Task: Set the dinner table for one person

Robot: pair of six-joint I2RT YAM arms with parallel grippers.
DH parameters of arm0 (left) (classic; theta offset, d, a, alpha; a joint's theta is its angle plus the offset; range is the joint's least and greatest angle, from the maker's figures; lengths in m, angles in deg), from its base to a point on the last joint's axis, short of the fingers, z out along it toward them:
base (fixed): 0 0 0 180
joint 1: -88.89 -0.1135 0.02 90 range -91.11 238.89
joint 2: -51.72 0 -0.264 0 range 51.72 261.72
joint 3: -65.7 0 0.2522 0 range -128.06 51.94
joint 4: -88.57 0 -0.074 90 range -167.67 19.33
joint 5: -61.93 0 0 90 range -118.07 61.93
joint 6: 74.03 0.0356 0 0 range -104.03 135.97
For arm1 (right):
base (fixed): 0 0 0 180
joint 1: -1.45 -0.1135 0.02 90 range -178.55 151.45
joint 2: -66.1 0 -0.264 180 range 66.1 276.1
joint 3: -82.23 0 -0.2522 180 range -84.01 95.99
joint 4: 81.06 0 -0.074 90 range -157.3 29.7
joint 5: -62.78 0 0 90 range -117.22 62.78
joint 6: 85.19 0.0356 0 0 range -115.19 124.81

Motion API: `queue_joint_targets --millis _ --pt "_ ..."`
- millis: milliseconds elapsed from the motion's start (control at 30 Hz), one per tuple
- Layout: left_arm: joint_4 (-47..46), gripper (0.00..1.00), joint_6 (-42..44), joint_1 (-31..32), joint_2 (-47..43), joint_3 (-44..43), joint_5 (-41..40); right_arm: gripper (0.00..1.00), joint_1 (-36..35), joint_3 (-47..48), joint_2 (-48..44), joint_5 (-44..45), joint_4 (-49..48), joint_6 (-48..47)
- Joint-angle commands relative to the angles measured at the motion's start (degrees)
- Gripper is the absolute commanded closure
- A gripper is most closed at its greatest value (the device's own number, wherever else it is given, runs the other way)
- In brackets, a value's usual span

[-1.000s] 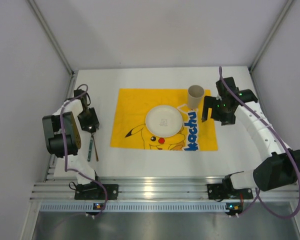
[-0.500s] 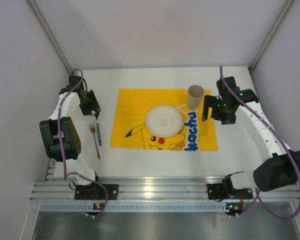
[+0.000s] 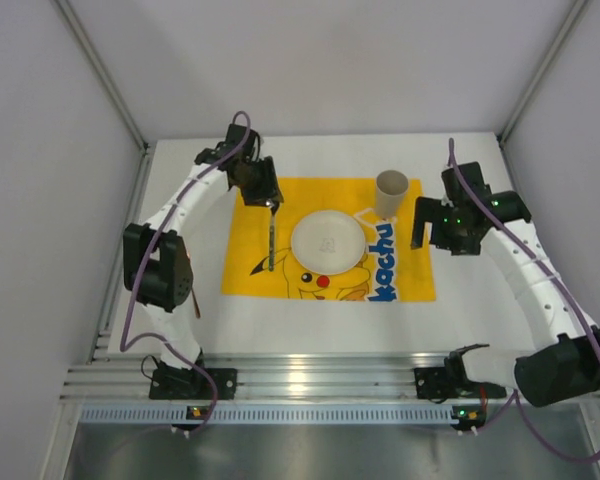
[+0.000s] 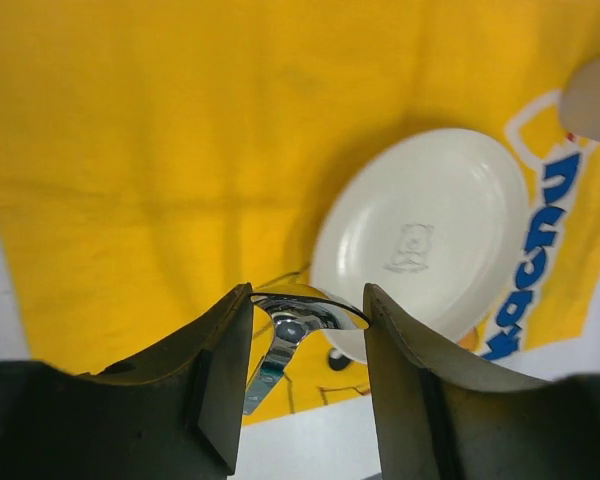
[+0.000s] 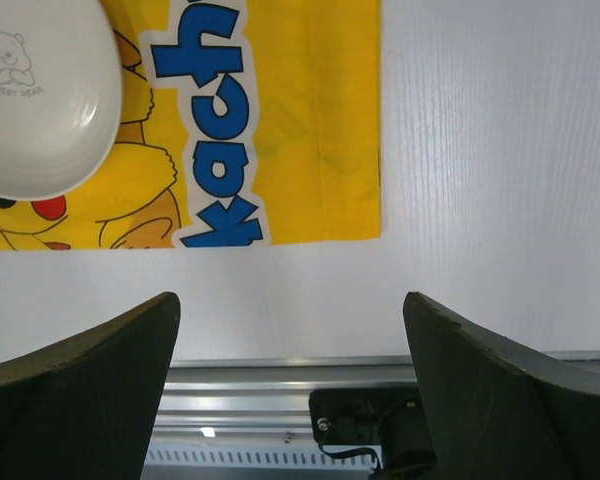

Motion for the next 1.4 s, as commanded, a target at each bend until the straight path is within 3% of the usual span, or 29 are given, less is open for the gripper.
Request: queue_joint_targets --millis 0,133,367,500,667,933,967,1000,1067,1100,1167,1200,1267,1300,1367 --pt "2.42 0.84 -6.11 4.80 -2.07 -5.32 2.00 0.06 -0.44 -1.13 -3.78 -0.81 -0.60 0.19" --pt "2.24 0.84 -9.55 8.93 -2.69 -6.29 4.64 0.05 -0.53 -4.12 -9.66 -16.95 -8.24 -2.18" --pt "-1.96 0.86 -16.12 14.12 -3.40 -8.66 8.42 0.05 -2.80 -10.53 -12.40 -28.84 -23.27 3.96" --pt "-4.00 0.89 -19.65 16.76 -1.65 -13.47 9.30 0.10 -8.77 -14.05 -10.30 -29.56 -33.45 9.58" --pt "-3.47 0.90 -22.82 19.13 2.05 -20.70 10.61 0.15 -17.03 -14.41 -6.78 -23.78 -38.75 11.09" --pt "-4.26 0.91 -26.42 22.91 1.00 -21.32 10.97 0.23 -19.69 -12.74 -1.24 -18.49 -42.36 11.35" --pt "-4.35 0.91 -26.60 23.09 0.21 -20.97 10.88 0.27 -19.77 -12.48 -1.06 -17.53 -42.19 11.18" --pt "-4.52 0.91 -26.78 23.44 -0.14 -20.36 10.71 0.38 -19.86 -12.47 -0.88 -17.26 -42.01 10.74" --pt "-4.87 0.91 -27.39 23.53 -1.28 -19.74 10.79 0.44 -19.77 -12.56 -1.06 -15.95 -41.66 10.30" --pt "-4.79 0.91 -27.31 23.44 -1.64 -19.39 10.71 0.57 -19.77 -12.56 -1.41 -15.51 -41.13 9.95" --pt "-4.09 0.91 -26.78 23.44 -2.08 -19.12 9.74 0.70 -19.77 -12.56 -1.85 -13.92 -40.34 9.60" --pt "-3.82 0.91 -26.52 23.44 -2.25 -19.04 9.56 0.86 -19.77 -12.39 -2.63 -13.48 -39.38 9.42" --pt "-3.38 0.91 -25.90 23.44 -2.08 -18.77 8.95 1.00 -19.78 -12.56 -3.78 -12.34 -38.15 9.42" --pt "-3.38 0.91 -25.72 23.44 -1.99 -18.42 8.95 1.00 -19.77 -12.91 -5.35 -12.08 -37.18 9.24" --pt "-3.03 0.74 -24.85 23.27 -1.64 -18.33 8.16 1.00 -19.77 -14.40 -7.38 -11.29 -36.30 9.50"
